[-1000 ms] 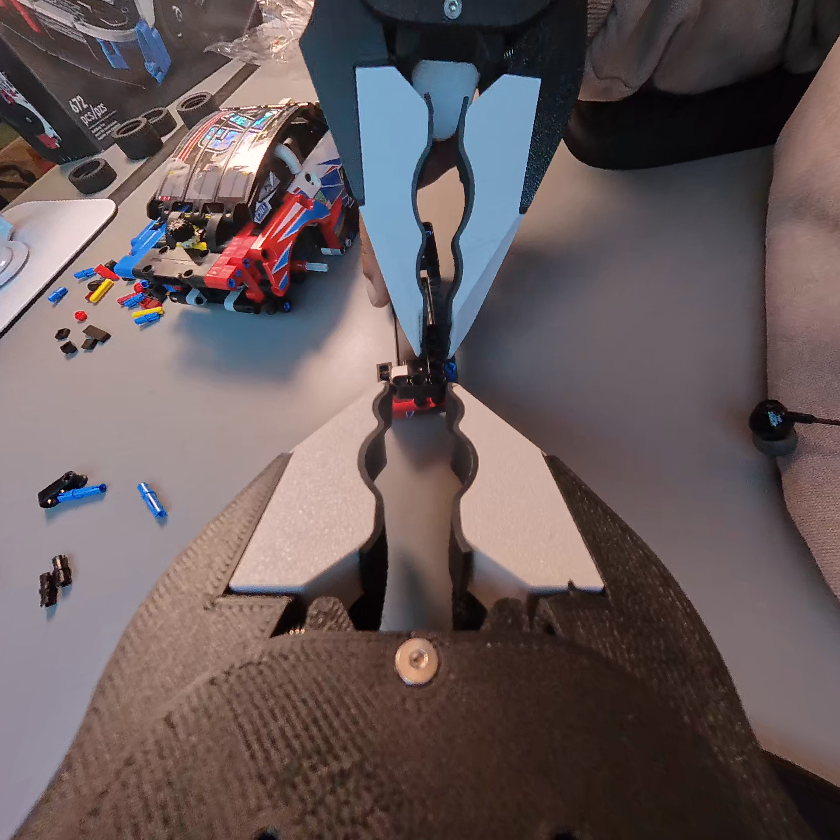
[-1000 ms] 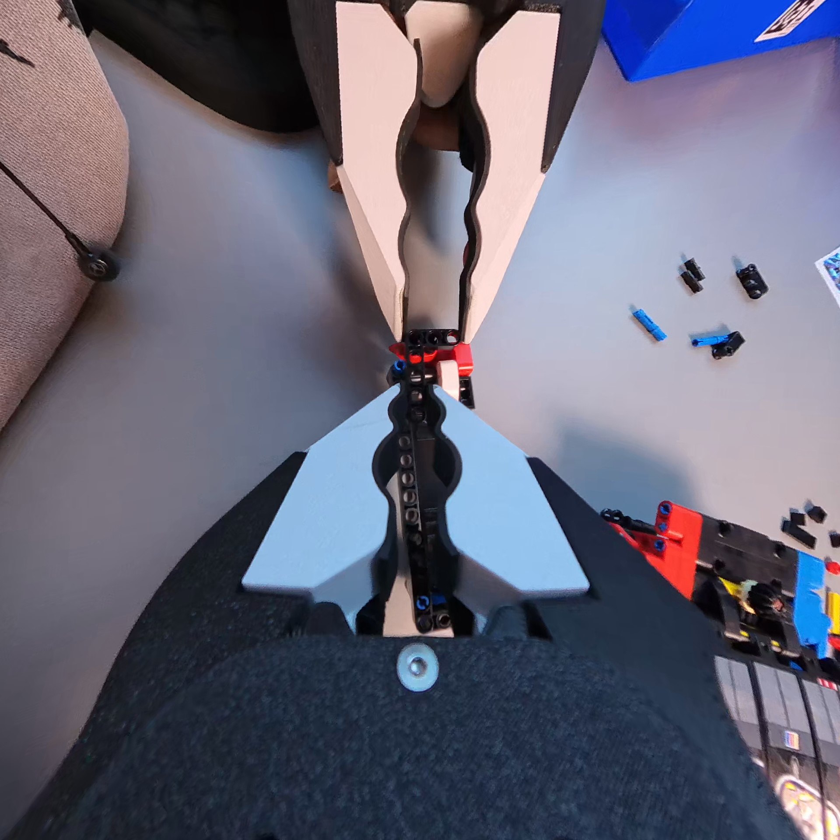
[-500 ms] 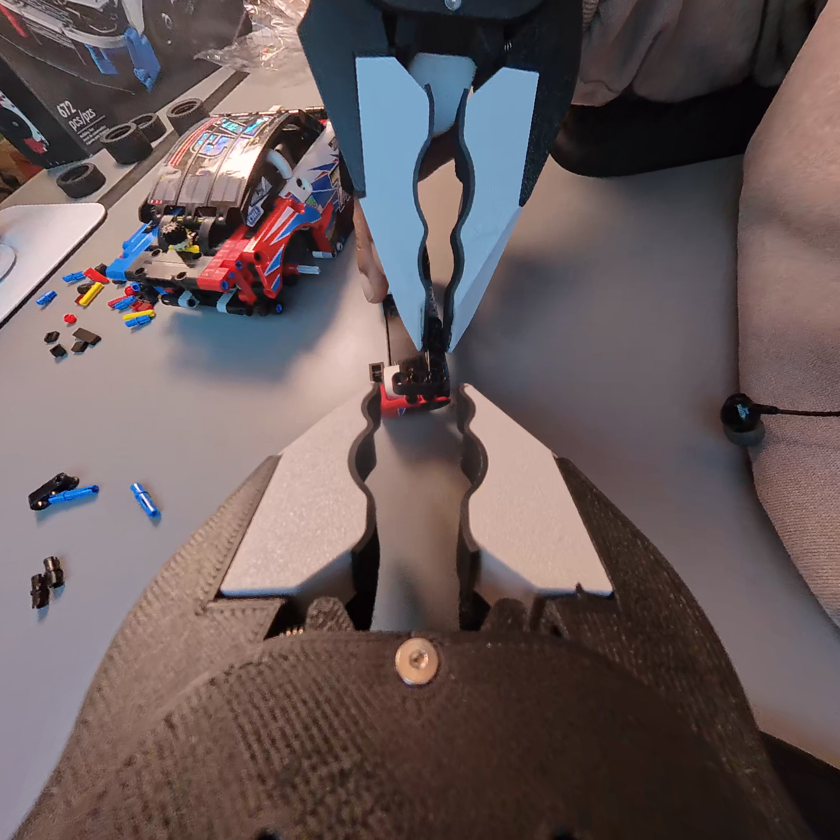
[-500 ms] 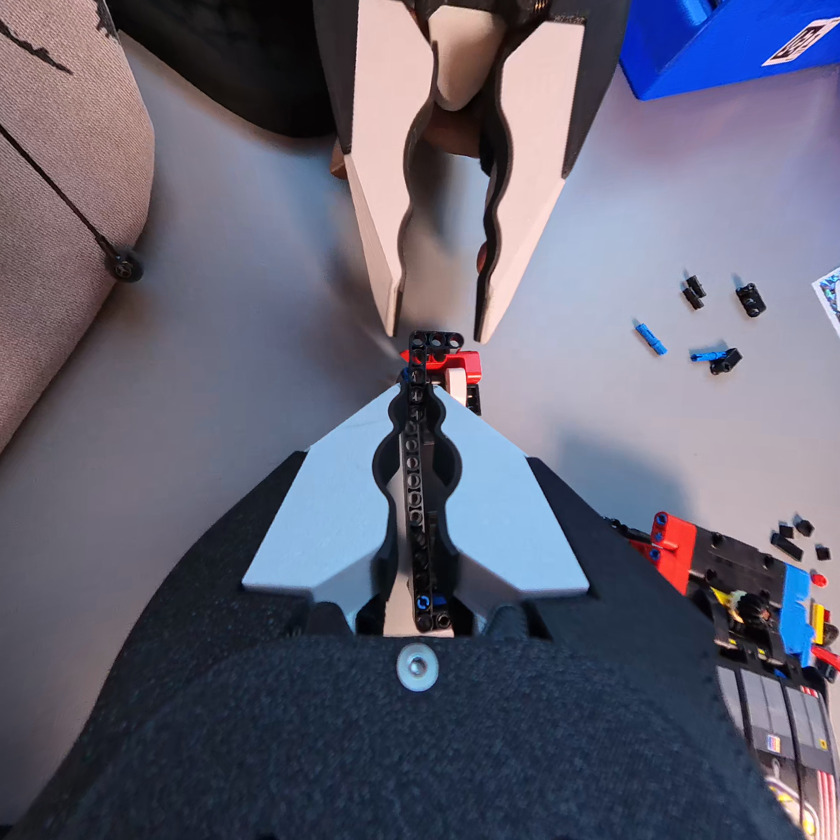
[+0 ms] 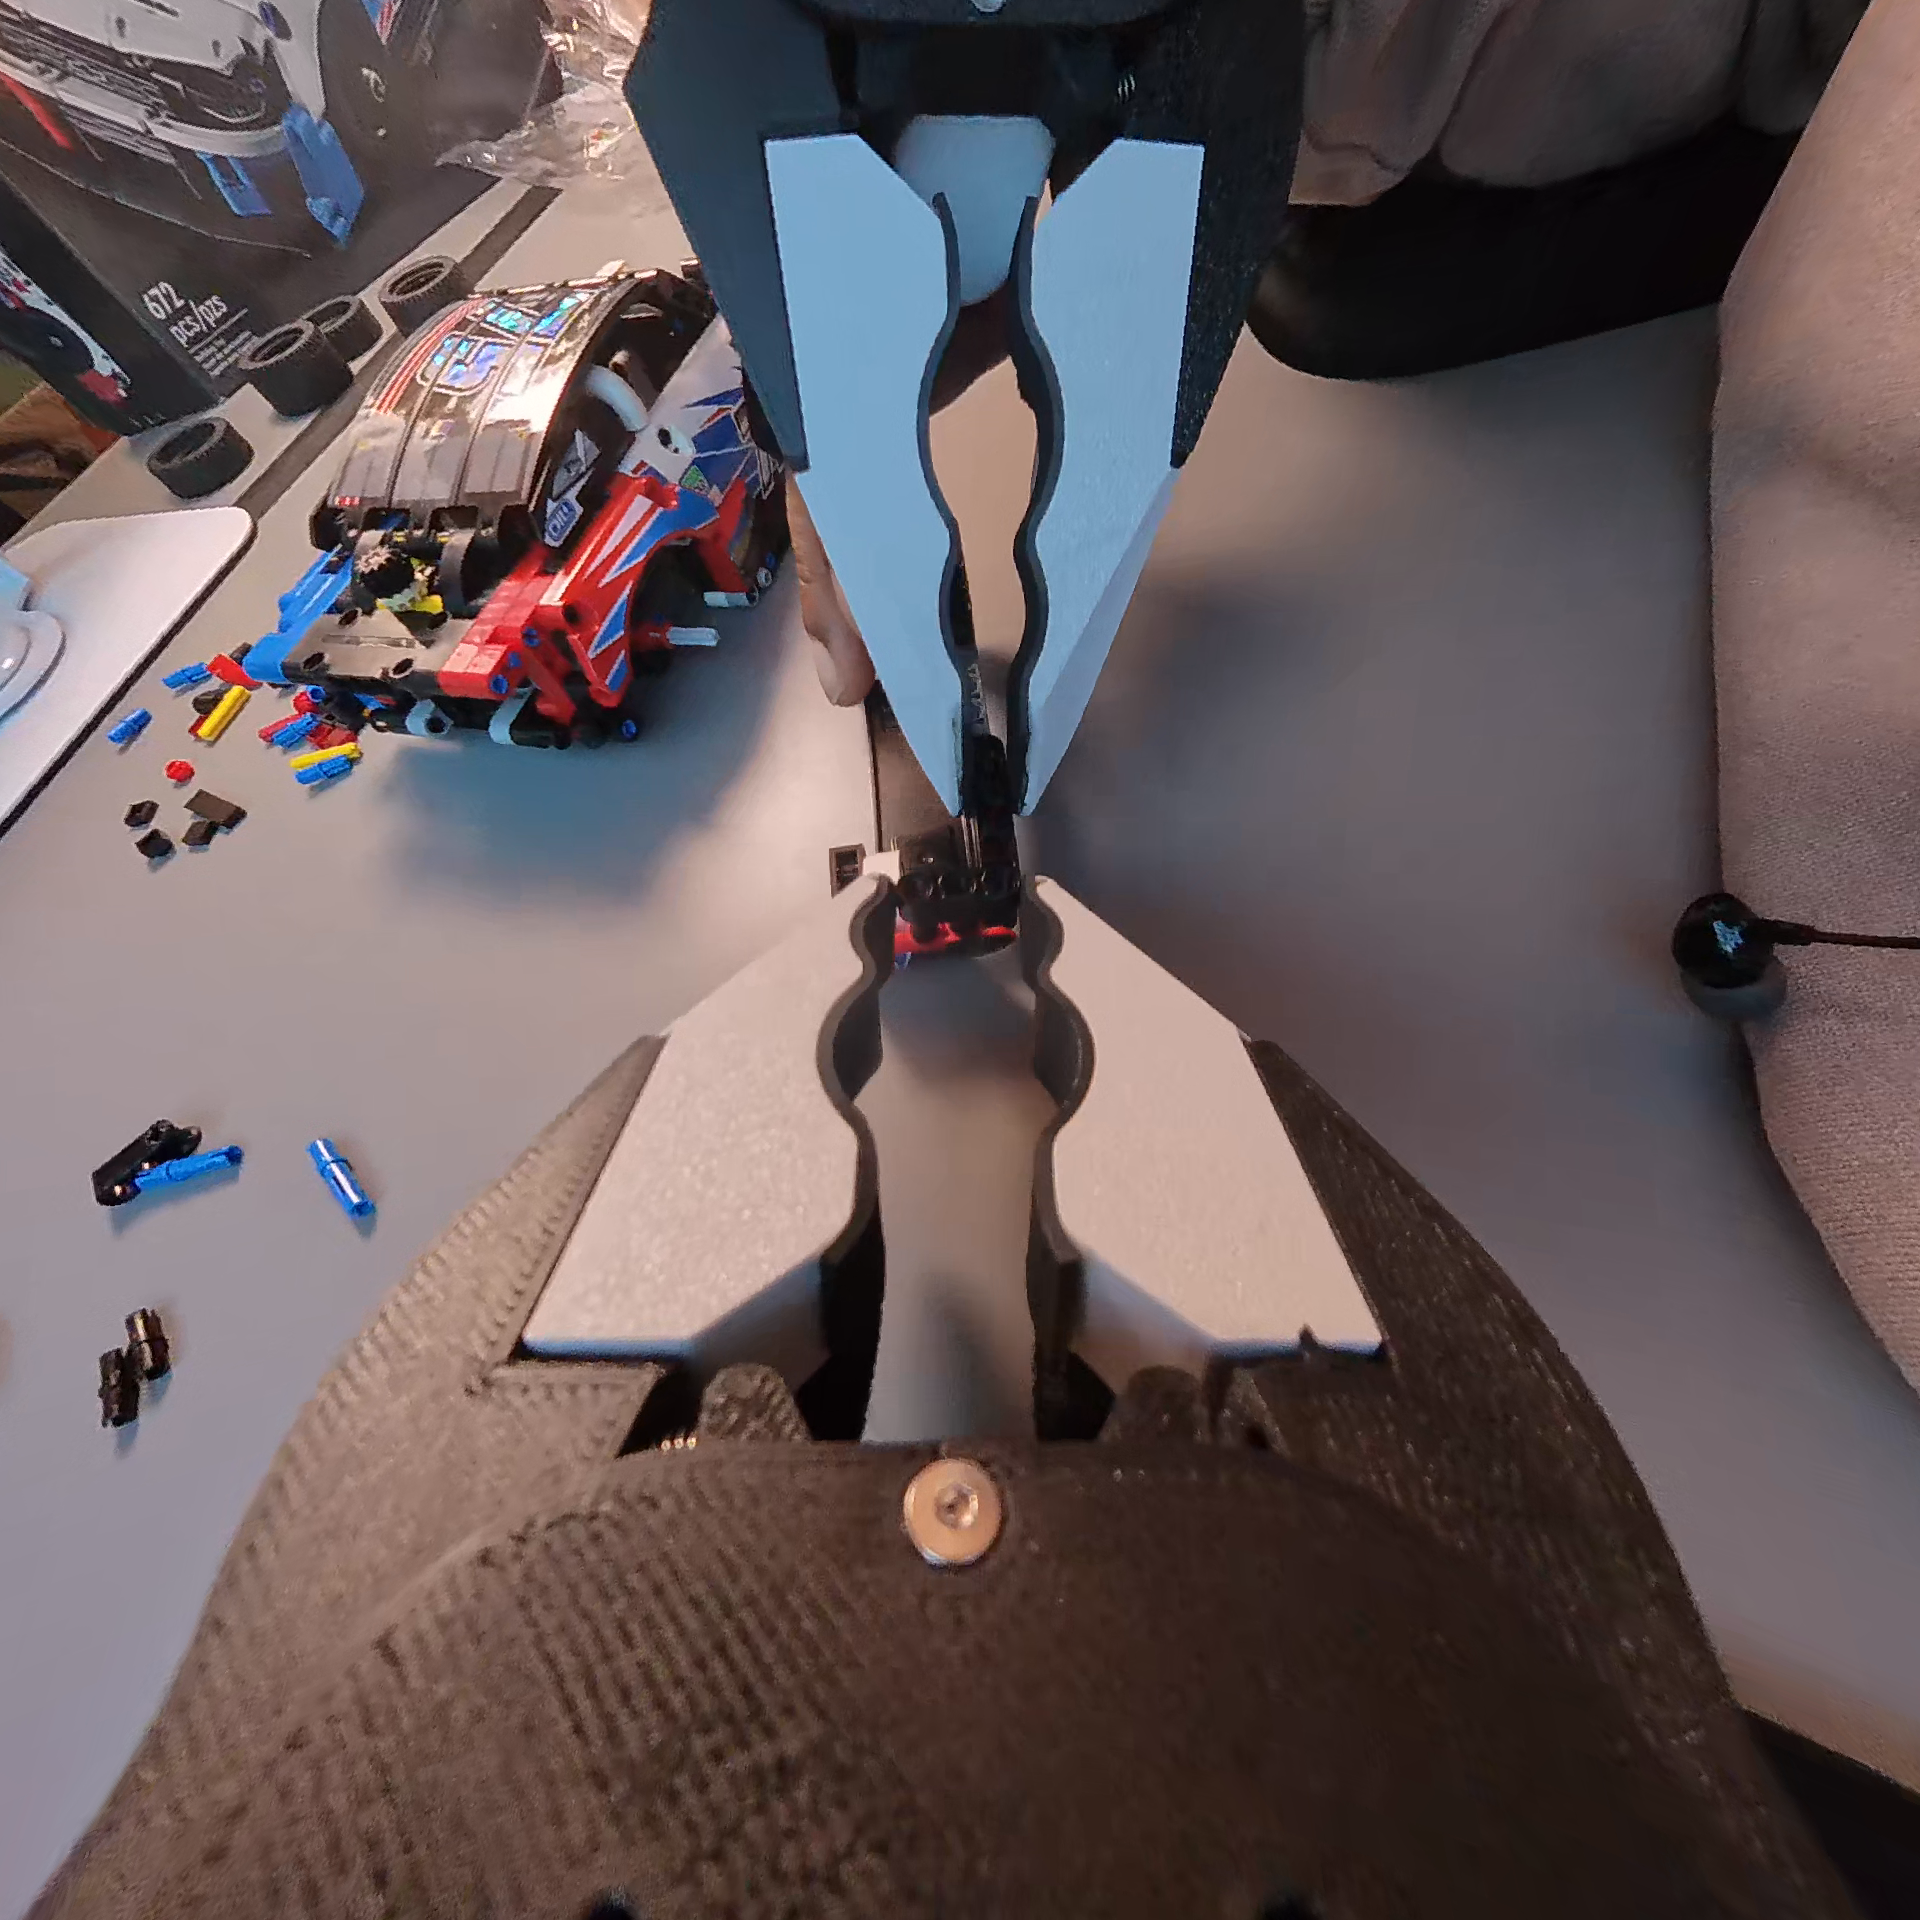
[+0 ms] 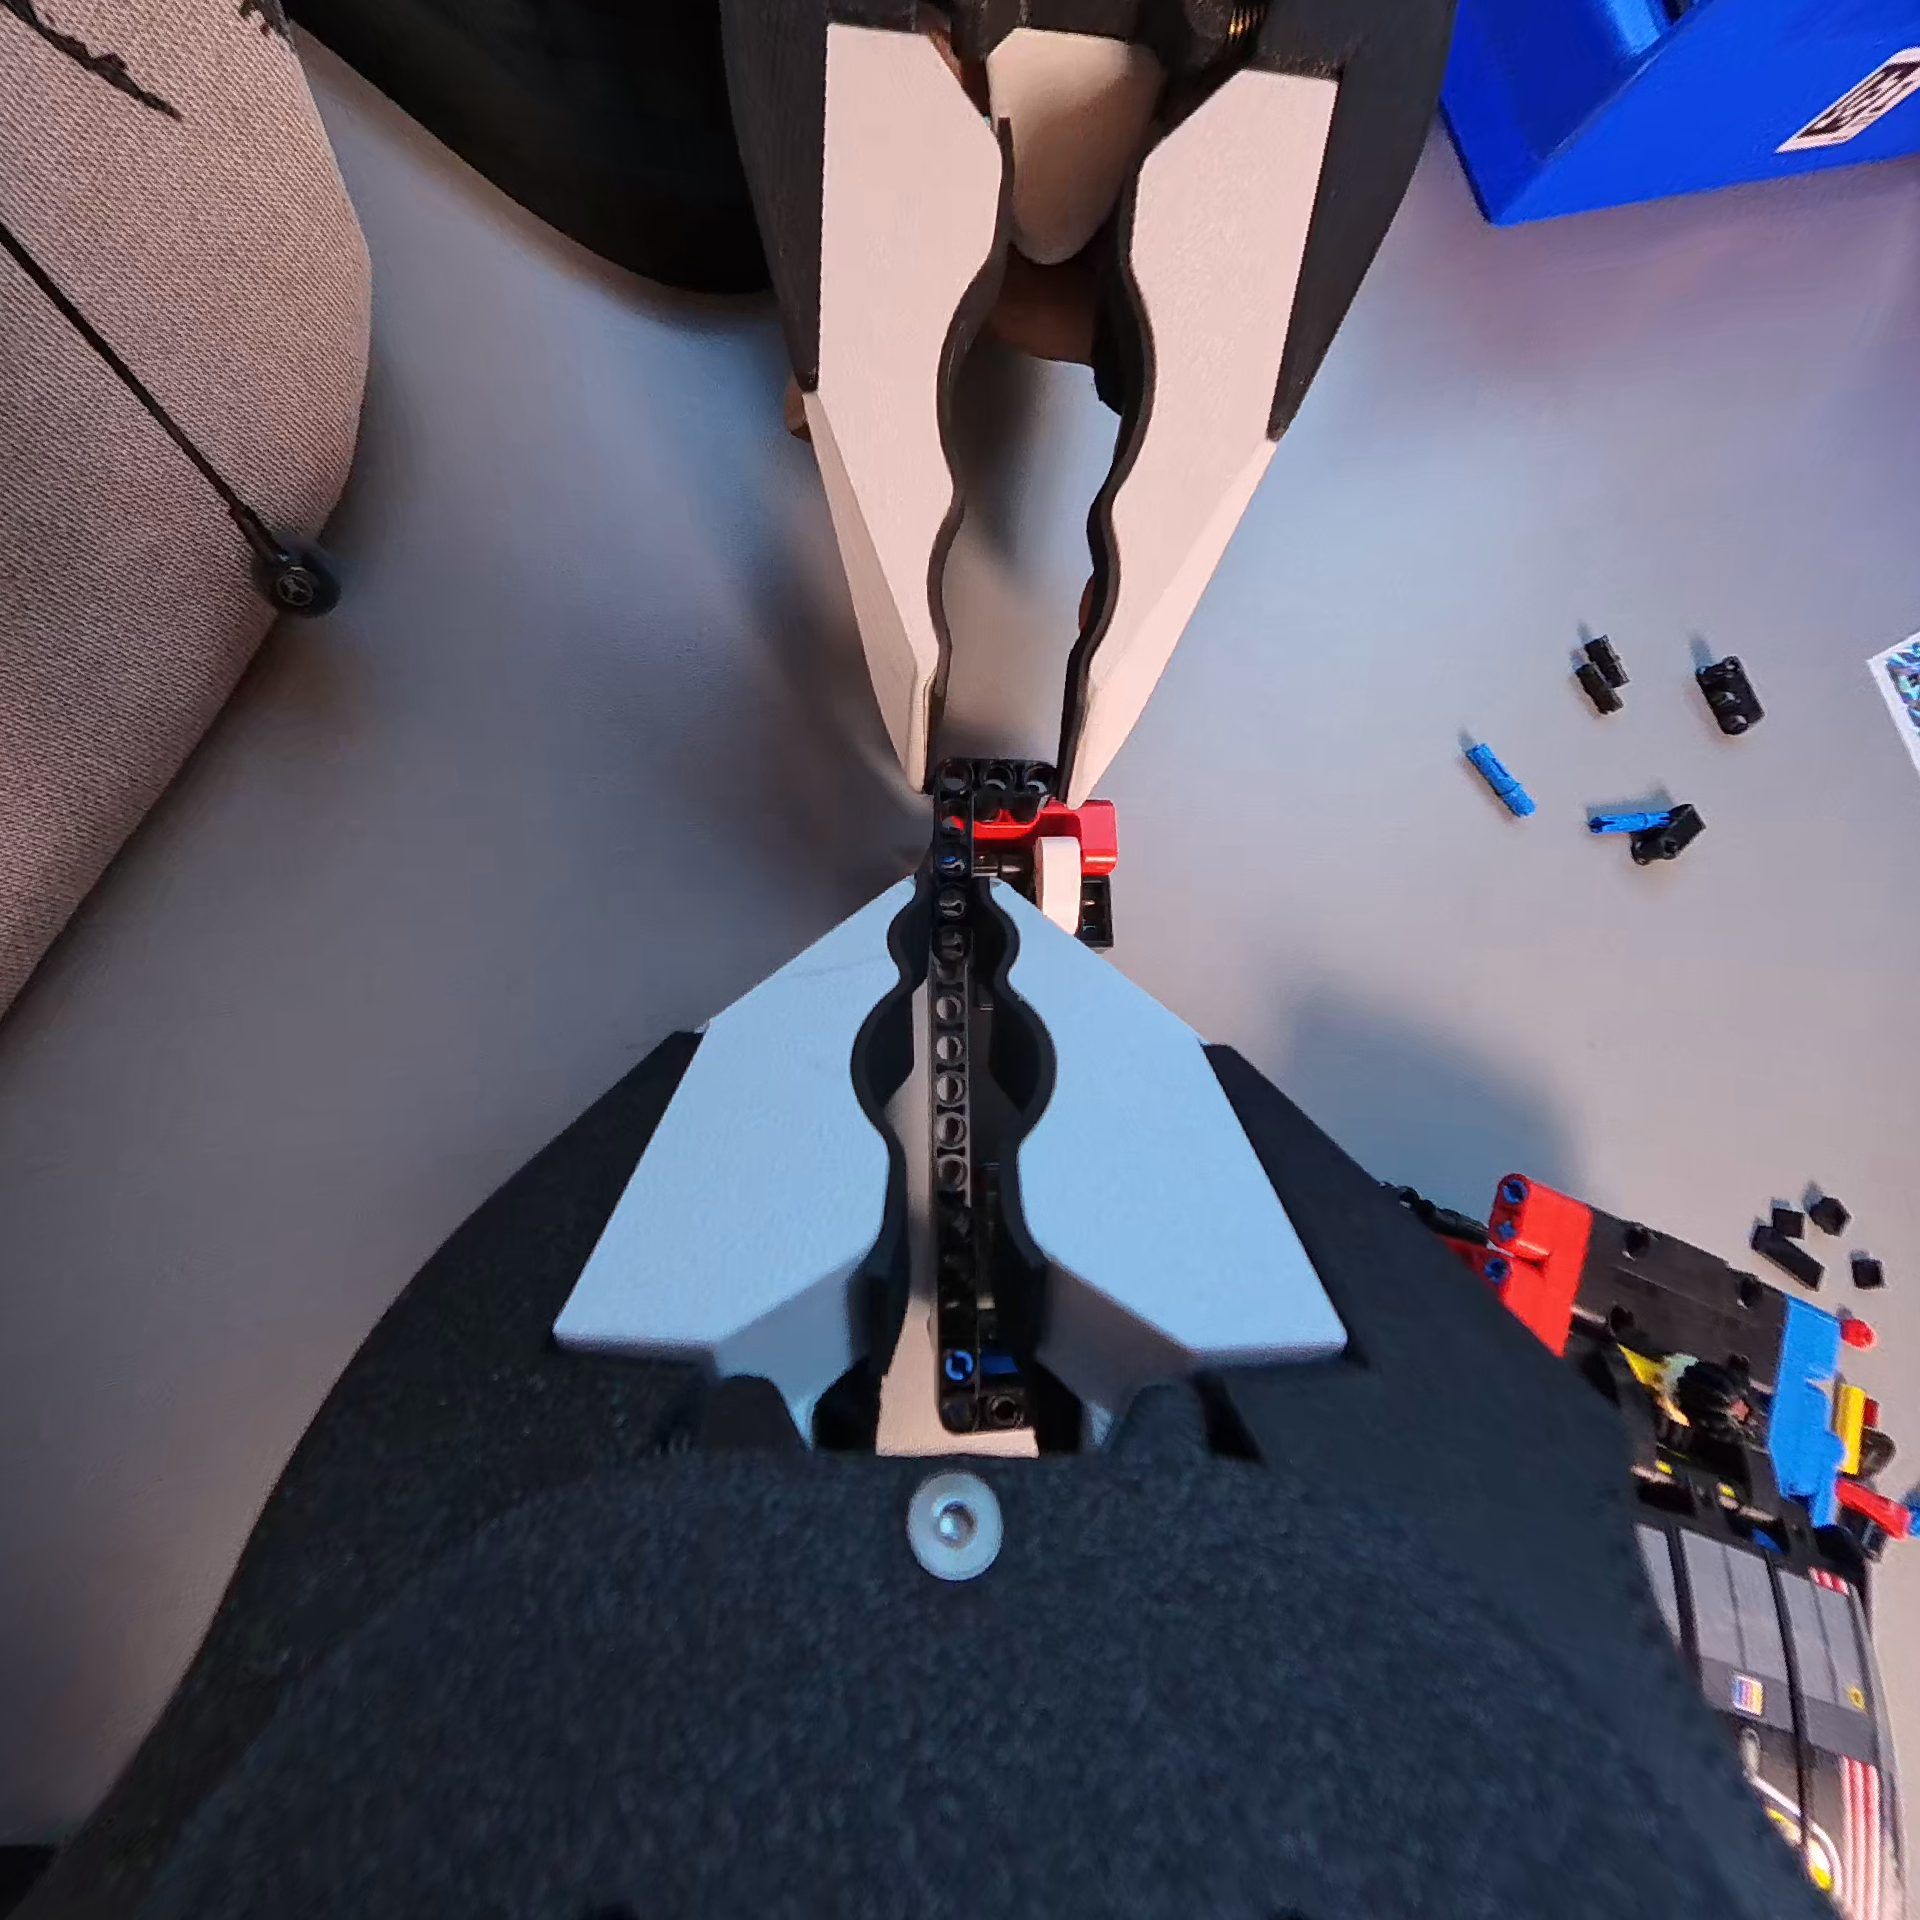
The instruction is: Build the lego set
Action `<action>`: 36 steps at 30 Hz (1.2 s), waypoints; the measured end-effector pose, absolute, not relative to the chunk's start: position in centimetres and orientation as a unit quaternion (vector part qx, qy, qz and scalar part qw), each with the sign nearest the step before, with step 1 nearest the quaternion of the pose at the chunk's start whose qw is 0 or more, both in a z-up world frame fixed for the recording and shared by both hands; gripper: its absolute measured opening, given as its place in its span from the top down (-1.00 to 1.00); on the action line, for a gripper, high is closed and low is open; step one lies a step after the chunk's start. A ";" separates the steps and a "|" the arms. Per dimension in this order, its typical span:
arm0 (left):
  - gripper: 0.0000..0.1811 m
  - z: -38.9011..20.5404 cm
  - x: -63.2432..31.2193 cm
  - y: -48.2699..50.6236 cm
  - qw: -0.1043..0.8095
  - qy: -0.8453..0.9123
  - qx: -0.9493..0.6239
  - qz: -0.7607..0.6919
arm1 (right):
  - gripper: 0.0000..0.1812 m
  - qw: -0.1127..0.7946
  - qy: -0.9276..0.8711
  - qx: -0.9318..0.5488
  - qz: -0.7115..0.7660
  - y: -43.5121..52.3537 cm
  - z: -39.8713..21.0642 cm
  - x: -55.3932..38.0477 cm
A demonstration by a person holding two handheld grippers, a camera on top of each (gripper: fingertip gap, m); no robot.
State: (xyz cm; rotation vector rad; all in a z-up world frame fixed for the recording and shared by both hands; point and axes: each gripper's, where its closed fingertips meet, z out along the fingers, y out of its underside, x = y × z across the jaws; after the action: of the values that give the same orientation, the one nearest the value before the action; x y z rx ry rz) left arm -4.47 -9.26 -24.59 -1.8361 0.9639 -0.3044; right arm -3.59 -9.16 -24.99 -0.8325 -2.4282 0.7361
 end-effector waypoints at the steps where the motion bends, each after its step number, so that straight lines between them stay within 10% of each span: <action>1: 0.76 -24.7 -4.5 -9.2 0.498 0.398 -0.760 -0.125 | 0.95 0.233 -0.884 -0.303 0.267 -9.1 -25.0 -3.6; 36: 0.77 -25.2 -4.4 -8.1 0.483 0.402 -0.768 -0.121 | 0.95 0.254 -0.876 -0.319 0.256 -9.1 -25.4 -4.7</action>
State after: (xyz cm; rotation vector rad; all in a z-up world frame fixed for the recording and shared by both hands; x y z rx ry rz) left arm -4.42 -8.15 -25.25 -1.8717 0.9801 -0.2954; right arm -4.65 -9.07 -25.44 -0.8680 -2.3811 0.6946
